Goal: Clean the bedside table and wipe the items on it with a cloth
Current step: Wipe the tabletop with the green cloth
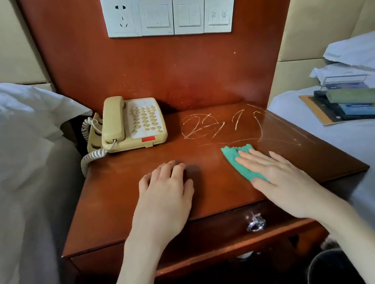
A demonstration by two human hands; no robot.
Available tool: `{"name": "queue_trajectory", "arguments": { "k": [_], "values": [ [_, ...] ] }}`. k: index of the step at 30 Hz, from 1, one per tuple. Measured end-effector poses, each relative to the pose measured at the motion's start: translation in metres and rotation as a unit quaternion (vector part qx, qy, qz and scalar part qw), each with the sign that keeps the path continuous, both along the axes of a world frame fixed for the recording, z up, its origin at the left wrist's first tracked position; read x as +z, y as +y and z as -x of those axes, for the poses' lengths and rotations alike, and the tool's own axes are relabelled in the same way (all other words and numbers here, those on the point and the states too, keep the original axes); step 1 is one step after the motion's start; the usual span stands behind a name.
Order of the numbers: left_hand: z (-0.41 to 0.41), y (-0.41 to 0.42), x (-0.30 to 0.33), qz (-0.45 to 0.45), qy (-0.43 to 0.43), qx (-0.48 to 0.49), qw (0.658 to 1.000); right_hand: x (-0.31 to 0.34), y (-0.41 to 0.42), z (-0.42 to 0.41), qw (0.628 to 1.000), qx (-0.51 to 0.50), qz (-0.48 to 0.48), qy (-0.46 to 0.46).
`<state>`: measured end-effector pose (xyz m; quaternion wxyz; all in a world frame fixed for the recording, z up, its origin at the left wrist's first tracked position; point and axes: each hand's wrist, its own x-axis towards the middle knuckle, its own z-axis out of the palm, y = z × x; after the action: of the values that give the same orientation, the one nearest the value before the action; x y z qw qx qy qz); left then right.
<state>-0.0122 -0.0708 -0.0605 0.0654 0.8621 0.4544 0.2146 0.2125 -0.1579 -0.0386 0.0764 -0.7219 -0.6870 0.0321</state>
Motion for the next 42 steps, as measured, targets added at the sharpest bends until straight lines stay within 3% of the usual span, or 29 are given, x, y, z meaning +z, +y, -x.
{"name": "queue_trajectory", "arguments": {
  "k": [10,17,21,32,35,42],
  "values": [
    [0.001,-0.002,0.002,0.007,0.042,0.005,0.999,-0.001,0.027,-0.027,0.994,-0.108,-0.034,0.003],
    [-0.005,0.005,0.006,0.022,0.042,0.027,0.999,-0.006,0.054,0.031,0.999,0.029,-0.040,-0.009],
    [-0.006,0.011,0.007,0.011,0.057,0.027,0.998,0.005,0.075,0.028,0.997,0.081,0.008,-0.015],
    [-0.004,0.007,0.004,0.011,0.000,0.026,1.000,0.015,0.043,-0.040,0.996,-0.075,0.037,0.012],
    [-0.003,0.006,0.005,0.016,-0.031,0.028,0.999,0.012,0.024,-0.023,0.998,-0.047,0.025,0.026],
    [0.003,0.001,0.011,0.040,-0.191,0.041,0.980,0.000,0.013,0.042,0.996,0.084,-0.025,-0.012]
  ]
}}
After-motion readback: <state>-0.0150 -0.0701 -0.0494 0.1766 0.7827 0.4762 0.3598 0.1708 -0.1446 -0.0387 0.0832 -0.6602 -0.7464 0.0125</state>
